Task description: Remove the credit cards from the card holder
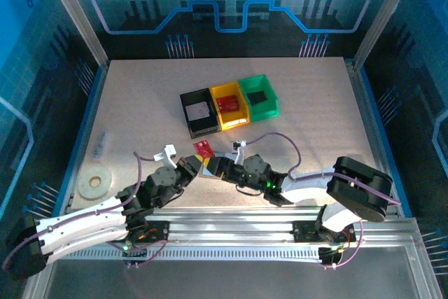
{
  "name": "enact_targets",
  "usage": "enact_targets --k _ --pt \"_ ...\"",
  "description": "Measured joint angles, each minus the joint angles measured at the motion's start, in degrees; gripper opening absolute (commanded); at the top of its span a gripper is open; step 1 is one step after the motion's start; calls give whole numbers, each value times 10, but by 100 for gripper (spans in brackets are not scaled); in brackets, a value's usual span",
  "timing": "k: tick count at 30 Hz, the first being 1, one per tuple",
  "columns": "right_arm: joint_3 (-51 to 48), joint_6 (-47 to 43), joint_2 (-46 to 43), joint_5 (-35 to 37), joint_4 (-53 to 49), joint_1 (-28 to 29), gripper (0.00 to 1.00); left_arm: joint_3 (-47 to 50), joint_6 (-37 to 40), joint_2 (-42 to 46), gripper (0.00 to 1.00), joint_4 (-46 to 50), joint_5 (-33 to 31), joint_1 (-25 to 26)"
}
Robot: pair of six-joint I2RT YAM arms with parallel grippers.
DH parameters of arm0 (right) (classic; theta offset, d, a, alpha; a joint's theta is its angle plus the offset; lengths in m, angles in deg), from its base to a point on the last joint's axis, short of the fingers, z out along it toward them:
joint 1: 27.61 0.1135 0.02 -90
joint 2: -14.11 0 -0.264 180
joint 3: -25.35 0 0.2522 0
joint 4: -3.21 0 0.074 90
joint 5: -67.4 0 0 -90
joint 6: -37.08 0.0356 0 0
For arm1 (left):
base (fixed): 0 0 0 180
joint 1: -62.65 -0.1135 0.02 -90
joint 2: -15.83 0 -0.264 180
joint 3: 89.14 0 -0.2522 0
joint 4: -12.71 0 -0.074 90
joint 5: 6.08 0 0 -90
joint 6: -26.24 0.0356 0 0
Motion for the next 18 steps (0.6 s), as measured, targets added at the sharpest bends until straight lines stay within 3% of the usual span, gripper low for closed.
enact_targets --k 18 --pt "5 -4 22 40 36 0 34 17 -16 -10 0 -41 -61 39"
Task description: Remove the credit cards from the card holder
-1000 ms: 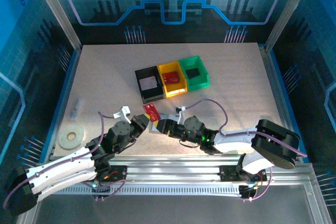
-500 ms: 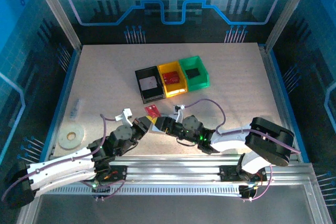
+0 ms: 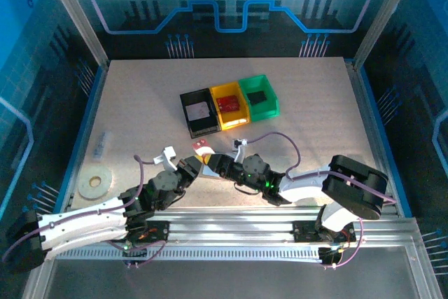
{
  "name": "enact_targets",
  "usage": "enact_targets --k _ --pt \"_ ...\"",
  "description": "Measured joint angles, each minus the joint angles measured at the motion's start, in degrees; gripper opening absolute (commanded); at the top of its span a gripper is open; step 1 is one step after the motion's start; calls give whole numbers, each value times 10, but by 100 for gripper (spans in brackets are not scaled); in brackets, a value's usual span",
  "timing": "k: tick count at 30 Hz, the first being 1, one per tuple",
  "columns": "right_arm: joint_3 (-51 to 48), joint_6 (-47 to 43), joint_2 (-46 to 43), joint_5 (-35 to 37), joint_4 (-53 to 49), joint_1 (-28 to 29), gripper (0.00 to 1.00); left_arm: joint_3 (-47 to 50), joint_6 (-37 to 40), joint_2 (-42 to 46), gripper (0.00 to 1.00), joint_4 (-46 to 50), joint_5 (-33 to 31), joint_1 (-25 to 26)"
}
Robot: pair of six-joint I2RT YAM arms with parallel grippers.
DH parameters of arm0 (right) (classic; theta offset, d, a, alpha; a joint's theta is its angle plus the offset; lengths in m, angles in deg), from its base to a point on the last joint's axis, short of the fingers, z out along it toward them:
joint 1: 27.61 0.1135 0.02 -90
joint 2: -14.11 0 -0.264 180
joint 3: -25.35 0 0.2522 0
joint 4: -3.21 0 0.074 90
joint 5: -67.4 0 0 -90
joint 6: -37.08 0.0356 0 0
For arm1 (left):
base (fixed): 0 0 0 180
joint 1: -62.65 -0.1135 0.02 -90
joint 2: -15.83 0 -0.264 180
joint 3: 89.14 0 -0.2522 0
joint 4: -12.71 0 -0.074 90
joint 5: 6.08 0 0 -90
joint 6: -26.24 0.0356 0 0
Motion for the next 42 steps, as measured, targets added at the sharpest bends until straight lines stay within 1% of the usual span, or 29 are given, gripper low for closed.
enact_targets --k 2,7,17,22,26,27,29,32,33,37,40,42 --pt "1 -2 7 4 12 0 33 2 -2 -3 0 -5 -1 5" --pt "3 -2 21 12 35 -1 27 5 -10 -12 0 -16 -4 15" --pt "20 -20 17 14 35 -1 18 7 -14 -13 0 -27 -4 19" --pt "21 -35 6 16 22 -1 9 7 -14 -13 0 -32 -4 20" --pt "23 -45 -3 18 6 -1 6 7 -14 -13 0 -35 -4 21" --pt "24 -47 -5 18 2 -1 5 7 -14 -13 2 -36 -4 21" --pt "25 -53 -10 18 -7 -1 0 7 -13 -13 9 -36 -4 21" --pt "26 -58 -16 16 -19 -1 0 6 -4 -11 14 -32 -4 23" --pt "26 -61 -21 15 -26 -1 0 4 5 -9 19 -24 -3 23" --pt "26 -75 -58 6 -58 -7 0 -27 52 17 35 54 12 23" --pt "27 -99 -112 -25 -102 -30 0 -59 102 50 46 125 44 9" --pt "28 -117 -148 -58 -137 -55 0 -76 136 77 48 167 85 -20"
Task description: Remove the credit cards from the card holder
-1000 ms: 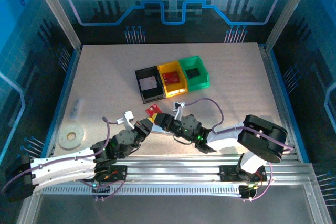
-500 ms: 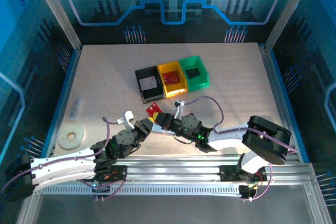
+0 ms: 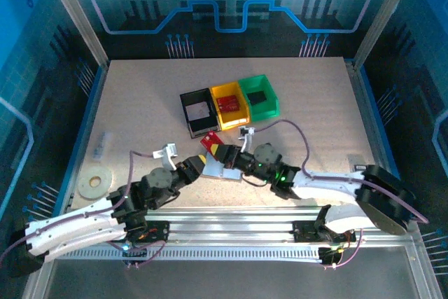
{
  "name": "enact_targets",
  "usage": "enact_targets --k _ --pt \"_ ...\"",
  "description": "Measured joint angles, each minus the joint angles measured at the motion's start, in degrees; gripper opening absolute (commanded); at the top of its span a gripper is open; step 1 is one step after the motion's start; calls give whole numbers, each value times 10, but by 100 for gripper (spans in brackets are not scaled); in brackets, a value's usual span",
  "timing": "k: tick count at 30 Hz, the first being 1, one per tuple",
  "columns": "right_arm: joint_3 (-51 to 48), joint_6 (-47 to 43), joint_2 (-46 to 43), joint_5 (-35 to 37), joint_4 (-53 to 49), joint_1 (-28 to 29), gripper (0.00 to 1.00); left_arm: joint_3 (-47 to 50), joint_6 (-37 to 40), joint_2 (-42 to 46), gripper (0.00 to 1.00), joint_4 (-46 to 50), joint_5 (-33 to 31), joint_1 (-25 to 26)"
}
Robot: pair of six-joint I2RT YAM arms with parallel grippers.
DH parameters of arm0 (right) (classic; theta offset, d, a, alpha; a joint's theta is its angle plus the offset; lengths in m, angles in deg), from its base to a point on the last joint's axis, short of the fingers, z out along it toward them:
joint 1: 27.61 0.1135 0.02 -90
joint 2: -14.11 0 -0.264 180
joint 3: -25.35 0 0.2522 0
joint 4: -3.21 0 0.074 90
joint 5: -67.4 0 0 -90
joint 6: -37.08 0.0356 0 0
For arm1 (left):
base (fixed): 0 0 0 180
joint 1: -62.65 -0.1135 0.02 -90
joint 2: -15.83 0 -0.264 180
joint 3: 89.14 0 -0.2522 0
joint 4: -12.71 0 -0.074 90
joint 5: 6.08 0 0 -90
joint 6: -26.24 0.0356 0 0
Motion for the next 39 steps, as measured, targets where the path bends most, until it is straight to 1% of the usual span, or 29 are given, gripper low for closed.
enact_targets --k 2,3,5,8,10,12,14,18,22,27,31,37,39 --pt "1 -15 -31 -43 -37 -31 0 -10 30 26 49 39 49 -38" --pt "1 -23 -47 -71 -59 -52 0 -16 49 38 53 60 78 -62" --pt "1 -39 -67 -125 -94 -89 0 -28 82 49 56 96 131 -102" --pt "10 -74 -84 -223 -166 -139 0 -48 124 42 59 124 234 -164" --pt "19 -98 -91 -279 -212 -158 0 -60 143 20 60 124 307 -199" --pt "28 -127 -97 -341 -259 -168 0 -69 156 -15 60 113 378 -223" --pt "36 -151 -101 -387 -295 -172 0 -76 167 -54 60 104 436 -235" --pt "40 -186 -107 -452 -343 -172 0 -82 171 -98 60 80 517 -245" --pt "36 -188 -105 -501 -334 -173 0 -82 167 -104 59 41 561 -248" --pt "30 -183 -85 -544 -306 -170 0 -82 156 -111 56 0 588 -250" --pt "30 -183 -75 -558 -298 -169 0 -79 144 -115 53 -27 605 -250" --pt "30 -168 -68 -572 -268 -166 0 -61 126 -123 51 -62 636 -250" --pt "30 -161 -68 -574 -257 -166 0 -53 123 -128 49 -66 647 -250"
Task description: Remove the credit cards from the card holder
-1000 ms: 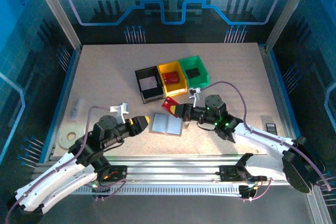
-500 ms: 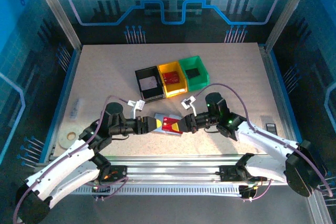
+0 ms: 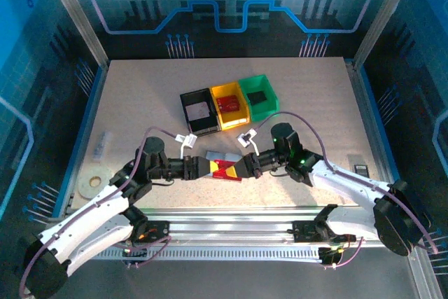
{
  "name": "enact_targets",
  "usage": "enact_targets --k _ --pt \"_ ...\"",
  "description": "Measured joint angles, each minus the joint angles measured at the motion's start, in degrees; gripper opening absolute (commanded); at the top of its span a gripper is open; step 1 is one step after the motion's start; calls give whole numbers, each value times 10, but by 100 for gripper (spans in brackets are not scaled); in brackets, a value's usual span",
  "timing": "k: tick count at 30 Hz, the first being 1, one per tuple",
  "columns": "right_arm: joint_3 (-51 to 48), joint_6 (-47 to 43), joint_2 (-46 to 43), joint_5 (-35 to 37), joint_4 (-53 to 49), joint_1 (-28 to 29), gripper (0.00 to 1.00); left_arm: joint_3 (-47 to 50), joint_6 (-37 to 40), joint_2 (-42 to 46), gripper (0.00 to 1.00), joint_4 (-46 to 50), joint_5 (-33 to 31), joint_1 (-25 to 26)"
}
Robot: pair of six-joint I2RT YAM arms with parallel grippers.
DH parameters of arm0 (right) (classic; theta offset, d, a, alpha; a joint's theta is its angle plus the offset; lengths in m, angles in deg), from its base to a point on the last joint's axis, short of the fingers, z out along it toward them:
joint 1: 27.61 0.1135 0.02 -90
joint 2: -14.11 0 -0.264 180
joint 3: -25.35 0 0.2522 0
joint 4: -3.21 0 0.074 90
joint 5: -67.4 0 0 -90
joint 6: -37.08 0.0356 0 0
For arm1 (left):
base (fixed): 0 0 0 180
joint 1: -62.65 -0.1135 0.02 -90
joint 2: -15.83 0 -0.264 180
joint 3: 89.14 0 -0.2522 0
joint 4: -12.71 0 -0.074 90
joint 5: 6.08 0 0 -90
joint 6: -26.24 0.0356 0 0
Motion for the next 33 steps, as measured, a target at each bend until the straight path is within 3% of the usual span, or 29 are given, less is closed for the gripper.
enact_targets --k 16,26,31,33 --pt "0 21 34 -13 40 10 0 17 -21 -3 29 -47 21 0" --pt "0 23 37 -13 35 10 0 31 -30 -3 0 -66 27 0" --pt "0 23 37 -11 34 10 2 32 -31 -3 0 -68 28 0" --pt "0 23 36 -10 32 10 8 32 -30 -3 0 -66 27 0"
